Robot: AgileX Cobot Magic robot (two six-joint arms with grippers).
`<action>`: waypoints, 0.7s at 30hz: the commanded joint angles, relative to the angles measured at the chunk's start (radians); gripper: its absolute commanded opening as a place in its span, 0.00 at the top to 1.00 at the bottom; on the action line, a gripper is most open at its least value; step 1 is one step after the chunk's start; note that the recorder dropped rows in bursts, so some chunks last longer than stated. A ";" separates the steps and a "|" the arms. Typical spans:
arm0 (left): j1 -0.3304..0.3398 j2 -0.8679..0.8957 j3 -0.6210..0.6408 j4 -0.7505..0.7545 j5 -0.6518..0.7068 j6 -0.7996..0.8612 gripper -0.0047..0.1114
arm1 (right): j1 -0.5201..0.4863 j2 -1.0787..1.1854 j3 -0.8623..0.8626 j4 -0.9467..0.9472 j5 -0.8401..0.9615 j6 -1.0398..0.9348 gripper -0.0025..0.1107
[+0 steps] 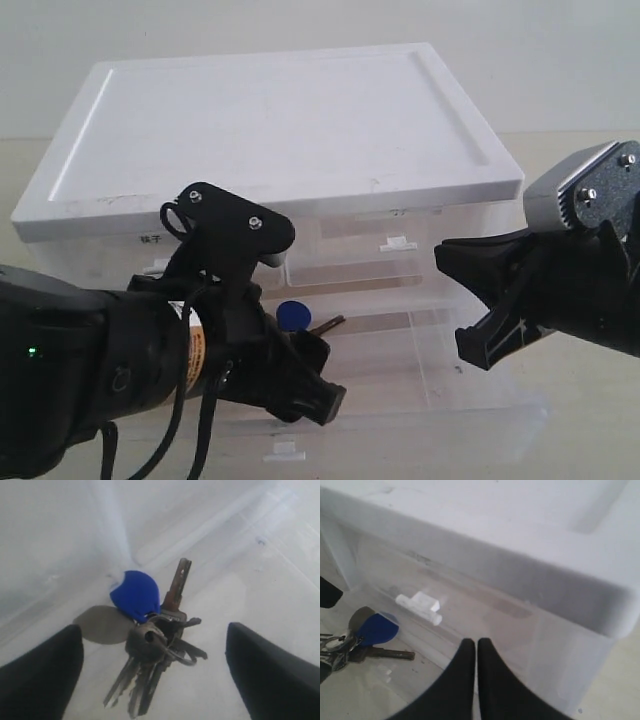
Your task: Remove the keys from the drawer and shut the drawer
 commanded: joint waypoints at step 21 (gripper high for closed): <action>0.030 0.117 -0.005 0.118 -0.124 -0.041 0.92 | -0.007 0.001 -0.006 0.006 -0.008 0.014 0.98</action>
